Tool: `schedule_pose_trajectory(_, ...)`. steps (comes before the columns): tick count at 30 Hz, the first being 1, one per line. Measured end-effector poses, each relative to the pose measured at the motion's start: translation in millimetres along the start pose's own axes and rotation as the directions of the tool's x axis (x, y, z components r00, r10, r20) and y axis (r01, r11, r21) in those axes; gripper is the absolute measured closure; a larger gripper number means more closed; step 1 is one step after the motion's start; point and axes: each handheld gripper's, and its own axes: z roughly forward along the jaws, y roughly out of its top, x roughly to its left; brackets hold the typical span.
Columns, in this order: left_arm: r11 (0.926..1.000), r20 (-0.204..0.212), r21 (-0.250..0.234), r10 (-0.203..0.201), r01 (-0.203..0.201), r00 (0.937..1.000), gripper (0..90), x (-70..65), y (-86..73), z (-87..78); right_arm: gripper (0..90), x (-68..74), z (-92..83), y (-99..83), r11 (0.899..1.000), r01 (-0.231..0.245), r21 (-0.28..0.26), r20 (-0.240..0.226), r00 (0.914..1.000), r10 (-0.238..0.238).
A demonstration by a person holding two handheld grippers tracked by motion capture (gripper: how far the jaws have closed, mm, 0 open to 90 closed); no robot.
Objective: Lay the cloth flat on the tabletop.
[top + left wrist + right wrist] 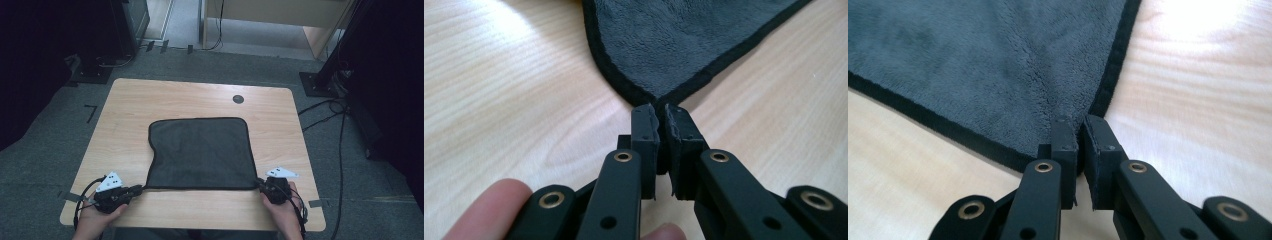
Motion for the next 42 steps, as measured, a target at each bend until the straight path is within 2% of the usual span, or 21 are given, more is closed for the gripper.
schedule_pose_trajectory(2, 0.9999, 0.043, -0.013, 0.003, -0.003, 0.9991, 83.9, -1.8, -2.4, -4.1, 84.4, 1.4, -7.4, -6.5, 1.000, 0.000, -0.004, -0.006, 1.0000, 0.000)
schedule_pose_trajectory(4, 0.9998, 0.096, -0.004, 0.018, -0.018, 0.9952, 83.7, -2.6, -4.2, -6.1, 83.9, 1.3, -12.5, -12.1, 1.000, 0.002, -0.008, -0.007, 1.0000, -0.002)
schedule_pose_trajectory(5, 0.9996, 0.094, -0.001, 0.027, -0.027, 0.9953, 83.2, -3.2, -4.7, -5.6, 82.9, 1.0, -15.6, -15.8, 1.000, -0.006, -0.008, -0.011, 0.9999, 0.006)
schedule_pose_trajectory(7, 0.9998, 0.072, -0.016, 0.008, -0.007, 0.9974, 79.5, -2.3, -3.9, -4.4, 77.2, -1.1, -19.7, -19.7, 0.999, -0.025, -0.032, -0.025, 0.9994, 0.024)
schedule_pose_trajectory(8, 0.9994, 0.066, -0.033, -0.007, 0.009, 0.9978, 74.9, -1.2, -3.2, -4.7, 74.8, -2.5, -22.1, -20.3, 0.999, -0.028, -0.045, -0.024, 0.9993, 0.027)
schedule_pose_trajectory(11, 0.9919, 0.049, -0.108, -0.061, 0.066, 0.9969, 60.7, 3.8, 0.5, -7.2, 70.4, -7.3, -28.6, -17.3, 0.994, -0.051, -0.101, -0.014, 0.9987, 0.050)
schedule_pose_trajectory(13, 0.9866, 0.005, -0.143, -0.078, 0.078, 0.9970, 56.3, 4.0, 6.0, -5.8, 68.0, -8.3, -29.3, -12.4, 0.990, -0.063, -0.127, -0.015, 0.9980, 0.062)
schedule_pose_trajectory(14, 0.9866, 0.005, -0.143, -0.078, 0.078, 0.9970, 55.0, 4.0, 6.0, -5.8, 68.0, -8.3, -29.3, -12.4, 0.990, -0.063, -0.127, -0.015, 0.9980, 0.062)
schedule_pose_trajectory(15, 0.9869, -0.039, -0.143, -0.082, 0.075, 0.9959, 54.9, 2.8, 12.1, -0.4, 66.2, -7.6, -25.6, -4.7, 0.989, -0.053, -0.139, 0.000, 0.9986, 0.053)
schedule_pose_trajectory(16, 0.9870, -0.061, -0.143, -0.082, 0.073, 0.9947, 54.8, 1.0, 16.4, 3.8, 65.7, -6.7, -23.5, -0.8, 0.989, -0.048, -0.141, 0.003, 0.9988, 0.049)
schedule_pose_trajectory(20, 0.9788, -0.055, -0.194, -0.079, 0.067, 0.9954, 55.2, -6.7, 24.1, 6.1, 64.5, -0.7, -10.9, 26.9, 0.981, -0.004, -0.194, 0.025, 0.9997, 0.009)
schedule_pose_trajectory(23, 0.9805, -0.075, -0.187, -0.075, 0.060, 0.9944, 55.1, -8.6, 22.8, 8.7, 63.0, -2.0, 3.7, 51.2, 0.973, 0.005, -0.229, 0.034, 0.9994, 0.003)
schedule_pose_trajectory(26, 0.9843, -0.081, -0.159, -0.091, 0.077, 0.9926, 54.6, -5.7, 17.3, 10.5, 62.6, -9.6, 25.0, 73.1, 0.971, -0.024, -0.238, 0.033, 0.9989, 0.033)
schedule_pose_trajectory(28, 0.9857, -0.086, -0.148, -0.094, 0.080, 0.9919, 54.2, -5.1, 15.7, 11.5, 62.1, -16.1, 42.3, 87.5, 0.970, -0.036, -0.239, 0.051, 0.9975, 0.050)
schedule_pose_trajectory(29, 0.9907, -0.094, -0.100, -0.102, 0.092, 0.9904, 53.6, -3.8, 11.0, 17.2, 61.7, -20.8, 53.2, 96.0, 0.972, -0.039, -0.230, 0.062, 0.9966, 0.054)
schedule_pose_trajectory(31, 0.9949, -0.109, -0.050, -0.092, 0.087, 0.9898, 53.0, -5.3, 7.5, 24.7, 61.5, -29.6, 68.7, 107.8, 0.973, -0.053, -0.226, 0.072, 0.9949, 0.071)
schedule_pose_trajectory(33, 0.9960, -0.110, -0.058, -0.074, 0.068, 0.9912, 52.8, -7.3, 8.3, 25.3, 60.6, -39.4, 80.1, 116.7, 0.973, -0.080, -0.217, 0.067, 0.9931, 0.096)
schedule_pose_trajectory(35, 0.9966, -0.112, -0.053, -0.068, 0.063, 0.9914, 52.8, -8.2, 8.6, 27.7, 60.0, -49.9, 91.7, 124.8, 0.970, -0.125, -0.207, 0.073, 0.9871, 0.142)
schedule_pose_trajectory(38, 0.9985, -0.119, -0.041, -0.040, 0.035, 0.9921, 50.8, -10.5, 9.5, 29.0, 59.5, -57.2, 107.4, 133.6, 0.982, -0.089, -0.166, 0.144, 0.9831, 0.113)
schedule_pose_trajectory(40, 0.9991, -0.152, -0.036, -0.026, 0.021, 0.9880, 47.7, -13.4, 10.2, 30.6, 59.4, -61.0, 117.2, 136.8, 0.983, -0.075, -0.165, 0.145, 0.9843, 0.099)
schedule_pose_trajectory(42, 0.9998, -0.222, -0.021, -0.007, 0.002, 0.9749, 40.5, -16.3, 11.3, 33.1, 59.6, -64.0, 124.9, 138.7, 0.984, -0.091, -0.155, 0.133, 0.9847, 0.112)
